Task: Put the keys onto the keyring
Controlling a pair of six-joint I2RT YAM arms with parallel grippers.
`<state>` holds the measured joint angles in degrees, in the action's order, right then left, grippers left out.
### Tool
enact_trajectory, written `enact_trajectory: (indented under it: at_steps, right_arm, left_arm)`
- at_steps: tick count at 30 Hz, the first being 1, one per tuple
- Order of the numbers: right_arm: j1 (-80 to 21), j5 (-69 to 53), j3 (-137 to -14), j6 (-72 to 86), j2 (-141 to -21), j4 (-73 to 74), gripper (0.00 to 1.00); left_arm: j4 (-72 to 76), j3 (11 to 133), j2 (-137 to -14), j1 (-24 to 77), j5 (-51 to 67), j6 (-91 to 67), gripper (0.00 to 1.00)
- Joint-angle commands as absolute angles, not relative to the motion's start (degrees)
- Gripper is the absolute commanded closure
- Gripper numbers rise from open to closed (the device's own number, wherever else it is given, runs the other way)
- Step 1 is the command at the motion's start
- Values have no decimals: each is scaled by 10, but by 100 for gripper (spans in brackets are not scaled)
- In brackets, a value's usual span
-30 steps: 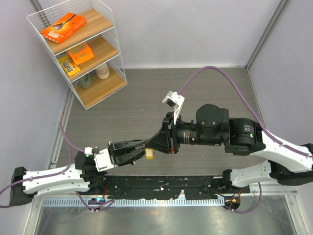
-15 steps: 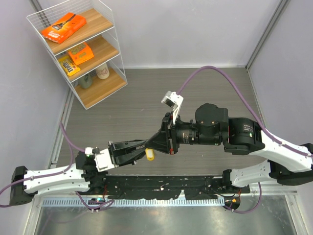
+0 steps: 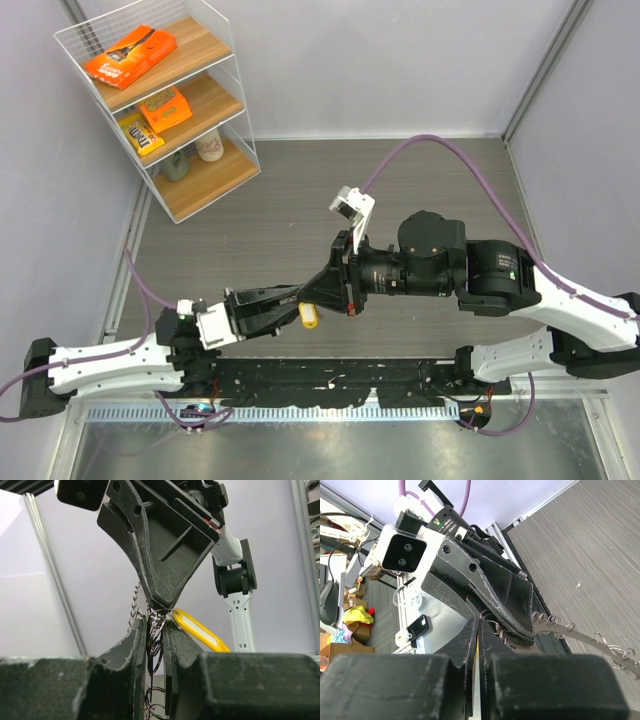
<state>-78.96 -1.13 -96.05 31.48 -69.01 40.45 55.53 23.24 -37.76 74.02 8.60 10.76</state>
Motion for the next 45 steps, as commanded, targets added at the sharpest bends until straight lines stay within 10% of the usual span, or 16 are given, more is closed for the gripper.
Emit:
enact_trajectory:
  at_steps: [1,21,32,45]
  right_arm:
    - [-797,-21,-975,317,-693,374,93]
    - [-797,32,-895,314,-626,373,94]
    - [-795,34,-671,294,-500,377,60]
    - [-796,27,-373,425,-459,270,52]
  left_arm:
    - [524,262,-386,740,51,119,100]
    - [434,294,-374,741,40,115,100]
    - [287,308,-323,741,-68,98,100]
    - [-22,368,-241,740,-220,-20,100]
